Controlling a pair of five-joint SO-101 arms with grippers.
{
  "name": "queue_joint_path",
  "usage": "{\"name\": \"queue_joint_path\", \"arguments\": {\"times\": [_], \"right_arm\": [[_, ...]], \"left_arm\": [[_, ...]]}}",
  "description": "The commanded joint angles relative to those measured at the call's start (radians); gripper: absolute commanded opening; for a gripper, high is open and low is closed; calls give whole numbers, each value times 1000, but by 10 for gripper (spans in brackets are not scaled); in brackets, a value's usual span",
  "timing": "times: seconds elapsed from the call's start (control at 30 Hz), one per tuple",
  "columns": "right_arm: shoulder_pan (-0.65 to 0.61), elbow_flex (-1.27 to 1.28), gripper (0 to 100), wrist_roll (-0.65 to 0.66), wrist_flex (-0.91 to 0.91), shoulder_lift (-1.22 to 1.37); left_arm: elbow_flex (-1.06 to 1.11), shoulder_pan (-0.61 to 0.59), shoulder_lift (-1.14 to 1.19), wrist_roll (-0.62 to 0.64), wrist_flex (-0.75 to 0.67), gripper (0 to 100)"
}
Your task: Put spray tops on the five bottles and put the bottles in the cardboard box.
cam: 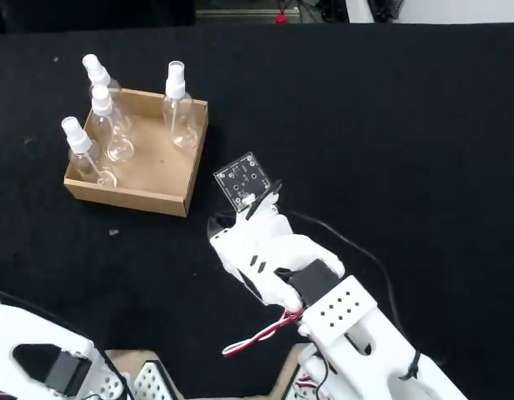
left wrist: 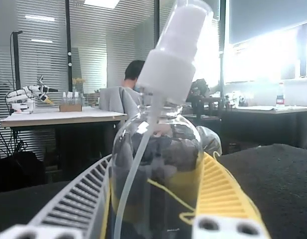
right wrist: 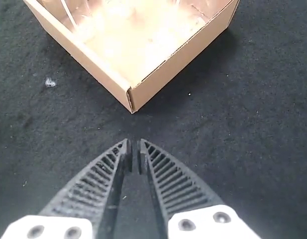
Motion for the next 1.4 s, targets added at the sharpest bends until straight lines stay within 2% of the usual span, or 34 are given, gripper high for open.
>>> {"name": "queue_joint_path", "arguments": {"times": [0.0,0.13,0.3,0.53,0.73,0.9,1.03,1.13,1.37], "right_arm": [[-8,-2,26,9,-23,-7],[-8,-2,26,9,-21,-7],[-8,-2,26,9,-21,-7],[-8,-2,26,11,-21,-7],[-8,-1,26,9,-21,-7],[-8,-1,26,9,-21,-7],[-8,-1,26,9,-21,-7],[-8,-1,26,9,-21,-7],[-8,-1,26,9,-20,-7]], "left_arm": [[-1,-28,8,-3,37,216],[-1,-27,9,-2,41,330],[1,-39,8,52,41,322],[-8,-56,0,49,37,322],[107,-58,-181,60,75,323],[302,-56,-453,120,249,324],[430,-48,-618,167,311,423],[463,-28,-654,163,341,488],[420,-30,-655,89,347,473]]}}
